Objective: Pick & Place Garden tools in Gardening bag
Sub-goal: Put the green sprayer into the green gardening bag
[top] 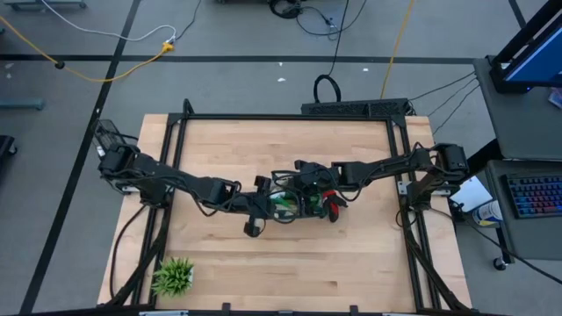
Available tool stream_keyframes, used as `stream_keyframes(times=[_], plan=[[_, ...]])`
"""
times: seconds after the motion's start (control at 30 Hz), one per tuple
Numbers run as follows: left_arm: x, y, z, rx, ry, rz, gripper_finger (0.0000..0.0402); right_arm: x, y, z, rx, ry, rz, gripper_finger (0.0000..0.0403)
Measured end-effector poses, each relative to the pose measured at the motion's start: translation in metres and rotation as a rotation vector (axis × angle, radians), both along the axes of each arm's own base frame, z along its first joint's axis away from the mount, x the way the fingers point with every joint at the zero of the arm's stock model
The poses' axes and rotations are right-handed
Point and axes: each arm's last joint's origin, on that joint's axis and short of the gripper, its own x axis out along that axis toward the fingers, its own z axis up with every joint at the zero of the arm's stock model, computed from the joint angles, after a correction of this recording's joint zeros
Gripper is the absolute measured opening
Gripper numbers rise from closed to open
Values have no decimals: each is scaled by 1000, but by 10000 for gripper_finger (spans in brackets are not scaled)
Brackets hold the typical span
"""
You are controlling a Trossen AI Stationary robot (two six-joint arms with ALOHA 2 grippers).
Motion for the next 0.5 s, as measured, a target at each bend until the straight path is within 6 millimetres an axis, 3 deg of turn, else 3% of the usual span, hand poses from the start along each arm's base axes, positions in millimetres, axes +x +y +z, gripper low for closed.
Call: stream_keyframes(times=[0.5], plan=[[-11,7,0,5,69,118,10,-2,-1,-3,-32,31,-36,144]])
